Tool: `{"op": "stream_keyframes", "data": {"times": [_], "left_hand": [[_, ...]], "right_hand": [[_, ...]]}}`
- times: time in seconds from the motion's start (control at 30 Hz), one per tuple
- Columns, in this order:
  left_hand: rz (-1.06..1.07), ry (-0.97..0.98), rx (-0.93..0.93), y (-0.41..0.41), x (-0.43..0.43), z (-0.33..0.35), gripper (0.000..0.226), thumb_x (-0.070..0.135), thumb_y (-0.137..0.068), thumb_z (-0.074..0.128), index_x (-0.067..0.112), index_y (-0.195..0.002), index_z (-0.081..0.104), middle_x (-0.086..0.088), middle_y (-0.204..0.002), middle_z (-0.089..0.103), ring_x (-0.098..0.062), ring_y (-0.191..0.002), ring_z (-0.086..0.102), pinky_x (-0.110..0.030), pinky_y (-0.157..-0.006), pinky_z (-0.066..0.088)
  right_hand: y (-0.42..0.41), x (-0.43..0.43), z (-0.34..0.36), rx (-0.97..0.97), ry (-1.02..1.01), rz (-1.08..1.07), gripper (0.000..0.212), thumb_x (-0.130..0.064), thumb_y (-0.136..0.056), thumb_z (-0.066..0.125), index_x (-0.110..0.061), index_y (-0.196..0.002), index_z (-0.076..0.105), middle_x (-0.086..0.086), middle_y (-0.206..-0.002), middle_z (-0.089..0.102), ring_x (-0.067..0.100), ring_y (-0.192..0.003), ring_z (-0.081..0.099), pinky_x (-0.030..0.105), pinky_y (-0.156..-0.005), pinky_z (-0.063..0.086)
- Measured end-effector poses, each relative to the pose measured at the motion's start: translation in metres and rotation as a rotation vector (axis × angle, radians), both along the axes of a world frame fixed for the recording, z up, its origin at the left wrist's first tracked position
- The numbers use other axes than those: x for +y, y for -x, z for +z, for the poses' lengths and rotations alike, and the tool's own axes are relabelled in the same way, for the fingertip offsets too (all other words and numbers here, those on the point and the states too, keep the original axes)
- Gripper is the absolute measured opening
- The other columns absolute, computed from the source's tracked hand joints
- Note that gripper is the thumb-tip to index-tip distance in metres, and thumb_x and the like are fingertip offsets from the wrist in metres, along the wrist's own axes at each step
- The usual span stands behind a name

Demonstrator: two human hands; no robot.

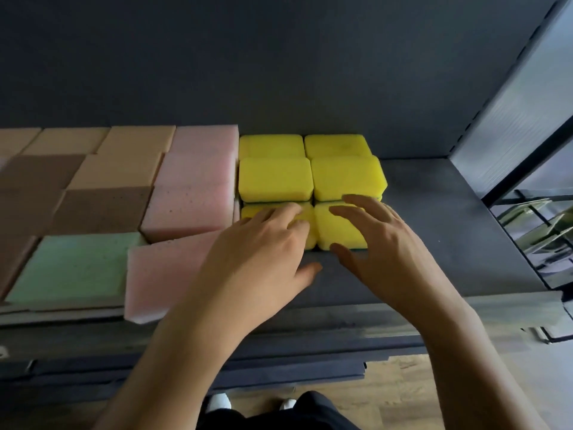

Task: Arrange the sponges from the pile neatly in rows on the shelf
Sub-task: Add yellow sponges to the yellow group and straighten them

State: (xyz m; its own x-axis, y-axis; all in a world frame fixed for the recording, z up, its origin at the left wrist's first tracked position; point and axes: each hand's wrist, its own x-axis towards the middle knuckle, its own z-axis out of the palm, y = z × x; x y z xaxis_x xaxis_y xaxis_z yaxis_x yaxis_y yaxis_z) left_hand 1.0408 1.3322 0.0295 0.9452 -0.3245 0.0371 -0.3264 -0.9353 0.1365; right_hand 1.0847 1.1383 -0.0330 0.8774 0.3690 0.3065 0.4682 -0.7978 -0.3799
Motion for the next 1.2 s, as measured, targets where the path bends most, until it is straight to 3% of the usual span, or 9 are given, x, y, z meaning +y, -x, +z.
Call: {"op": "stream_keyframes", "data": {"times": [0.13, 0.3, 0.4, 0.5, 0.6, 0.7, 0.83, 1.0, 1.2], "left_hand": [[0.019, 0.043, -0.094, 0.025, 0.039, 0.013, 0.056, 0.05, -0.079, 0.053, 0.013, -0.12, 0.064, 0.0, -0.137, 0.055, -0.02, -0.112, 0.061, -0.039, -0.082, 0.056], [0.122, -0.008, -0.108, 0.054, 0.09, 0.016, 0.071, 0.061, -0.072, 0.052, 0.013, -0.123, 0.063, 0.003, -0.133, 0.057, -0.018, -0.108, 0.063, -0.032, -0.087, 0.048], [0.155, 0.011, -0.07, 0.064, 0.114, 0.011, 0.077, 0.063, -0.071, 0.053, 0.016, -0.132, 0.058, 0.004, -0.14, 0.051, -0.018, -0.118, 0.057, -0.031, -0.096, 0.038], [0.151, -0.022, -0.079, 0.066, 0.13, 0.002, 0.081, 0.059, -0.067, 0.06, 0.014, -0.134, 0.056, 0.001, -0.14, 0.051, -0.021, -0.12, 0.055, -0.037, -0.097, 0.038], [0.107, -0.041, -0.068, 0.064, 0.141, -0.003, 0.082, 0.055, -0.066, 0.063, 0.013, -0.136, 0.054, -0.001, -0.138, 0.053, -0.022, -0.121, 0.055, -0.036, -0.099, 0.034], [0.061, -0.013, -0.107, 0.058, 0.146, -0.003, 0.072, 0.043, -0.067, 0.067, 0.009, -0.13, 0.059, -0.006, -0.135, 0.056, -0.027, -0.122, 0.056, -0.043, -0.1, 0.042], [0.04, -0.021, -0.122, 0.053, 0.147, -0.005, 0.07, 0.03, -0.062, 0.083, 0.009, -0.125, 0.062, -0.008, -0.134, 0.057, -0.029, -0.121, 0.057, -0.046, -0.097, 0.046], [0.074, 0.023, -0.112, 0.053, 0.147, -0.011, 0.071, 0.03, -0.06, 0.085, 0.015, -0.125, 0.059, -0.004, -0.135, 0.056, -0.026, -0.119, 0.057, -0.041, -0.094, 0.047], [0.095, -0.016, -0.136, 0.057, 0.141, -0.016, 0.072, 0.029, -0.056, 0.09, 0.013, -0.12, 0.062, -0.006, -0.135, 0.056, -0.027, -0.121, 0.057, -0.039, -0.095, 0.043]], "right_hand": [[0.018, 0.034, 0.022, -0.018, -0.113, 0.122, 0.043, -0.027, -0.087, 0.072, -0.019, -0.128, 0.063, -0.003, -0.14, 0.053, 0.02, -0.124, 0.054, 0.037, -0.092, 0.052], [0.035, 0.079, 0.035, 0.028, -0.162, 0.308, 0.04, -0.04, -0.095, 0.058, -0.024, -0.131, 0.059, -0.008, -0.139, 0.052, 0.009, -0.127, 0.051, 0.033, -0.095, 0.049], [0.043, 0.099, 0.033, 0.064, -0.155, 0.366, 0.049, -0.047, -0.091, 0.063, -0.026, -0.135, 0.055, -0.01, -0.144, 0.047, 0.009, -0.13, 0.048, 0.035, -0.096, 0.05], [0.049, 0.109, 0.028, 0.077, -0.09, 0.4, 0.063, -0.052, -0.082, 0.07, -0.025, -0.137, 0.053, -0.009, -0.147, 0.043, 0.011, -0.131, 0.046, 0.036, -0.097, 0.051], [0.051, 0.115, 0.024, 0.059, -0.068, 0.359, 0.064, -0.043, -0.079, 0.078, -0.024, -0.135, 0.054, -0.008, -0.143, 0.045, 0.013, -0.129, 0.047, 0.038, -0.092, 0.052], [0.052, 0.119, 0.025, 0.016, -0.078, 0.285, 0.06, -0.044, -0.08, 0.076, -0.023, -0.132, 0.057, -0.006, -0.137, 0.048, 0.013, -0.124, 0.048, 0.033, -0.09, 0.052], [0.051, 0.125, 0.022, 0.036, -0.044, 0.272, 0.059, -0.043, -0.081, 0.075, -0.027, -0.134, 0.055, -0.007, -0.145, 0.042, 0.011, -0.133, 0.04, 0.024, -0.101, 0.041], [0.049, 0.127, 0.013, 0.088, -0.073, 0.282, 0.061, -0.04, -0.08, 0.074, -0.028, -0.136, 0.054, -0.012, -0.15, 0.038, 0.006, -0.137, 0.035, 0.008, -0.106, 0.025], [0.046, 0.124, 0.008, 0.017, -0.091, 0.322, 0.062, -0.04, -0.079, 0.077, -0.021, -0.135, 0.058, -0.006, -0.152, 0.042, 0.01, -0.144, 0.031, 0.028, -0.116, 0.032]]}}
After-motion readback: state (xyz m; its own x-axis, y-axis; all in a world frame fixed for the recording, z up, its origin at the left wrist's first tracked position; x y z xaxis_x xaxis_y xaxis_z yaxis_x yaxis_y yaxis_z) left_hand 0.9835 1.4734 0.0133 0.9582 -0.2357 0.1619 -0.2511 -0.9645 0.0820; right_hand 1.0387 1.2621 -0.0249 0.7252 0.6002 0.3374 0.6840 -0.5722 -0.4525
